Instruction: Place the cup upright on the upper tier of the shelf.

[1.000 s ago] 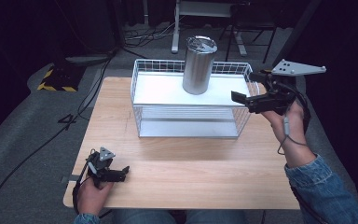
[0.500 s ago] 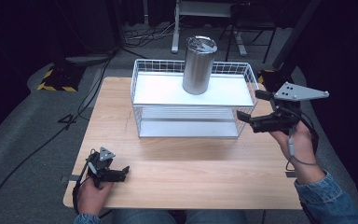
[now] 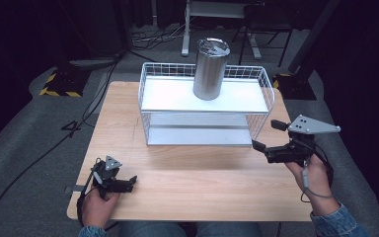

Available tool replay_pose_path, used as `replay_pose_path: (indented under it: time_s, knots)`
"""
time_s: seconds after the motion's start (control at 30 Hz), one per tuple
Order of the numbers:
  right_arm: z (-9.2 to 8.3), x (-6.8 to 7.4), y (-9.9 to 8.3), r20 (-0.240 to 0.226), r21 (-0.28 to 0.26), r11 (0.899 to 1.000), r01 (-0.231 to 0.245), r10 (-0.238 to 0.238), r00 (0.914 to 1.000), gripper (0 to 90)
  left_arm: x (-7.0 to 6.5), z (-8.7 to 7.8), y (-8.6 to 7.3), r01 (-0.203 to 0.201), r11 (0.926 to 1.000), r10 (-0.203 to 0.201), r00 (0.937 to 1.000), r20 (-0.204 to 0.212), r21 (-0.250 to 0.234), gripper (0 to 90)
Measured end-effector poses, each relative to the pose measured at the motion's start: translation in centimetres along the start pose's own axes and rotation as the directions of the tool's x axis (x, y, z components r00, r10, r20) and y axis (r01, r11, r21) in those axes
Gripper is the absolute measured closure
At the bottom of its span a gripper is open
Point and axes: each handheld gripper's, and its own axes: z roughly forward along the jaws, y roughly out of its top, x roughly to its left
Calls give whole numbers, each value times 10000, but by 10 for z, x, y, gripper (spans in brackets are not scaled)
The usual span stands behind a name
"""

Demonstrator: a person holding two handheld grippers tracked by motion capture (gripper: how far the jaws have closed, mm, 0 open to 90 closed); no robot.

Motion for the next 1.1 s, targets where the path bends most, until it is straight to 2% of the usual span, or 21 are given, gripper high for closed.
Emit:
replay_pose_path:
  time_s: [0.1, 0.33, 0.53, 0.83, 1.1]
  knots:
    - [2, 0, -15, 175, 171, 9999, -22, 19, 9998, 59, 0, 0, 0, 0, 10000, 0, 10000, 0, -2, 6]
    - [7, 1, -46, 394, 186, 9996, -190, 183, 9991, 60, 0, 0, 0, 4, 10000, -4, 10000, -1, -2, 5]
    - [16, 4, -69, 595, 597, 9981, 145, -180, 9981, 63, 0, 0, 0, 3, 10000, -3, 10000, 0, -1, 5]
    - [31, 1, -103, 395, 1146, 9924, -448, 405, 9984, 73, 0, 0, 0, 11, 10000, -11, 10000, 3, 3, 5]
    - [45, 0, -130, 452, 1589, 9856, -579, 514, 9977, 74, 0, 0, 0, 11, 10000, -11, 10000, 4, 5, 6]
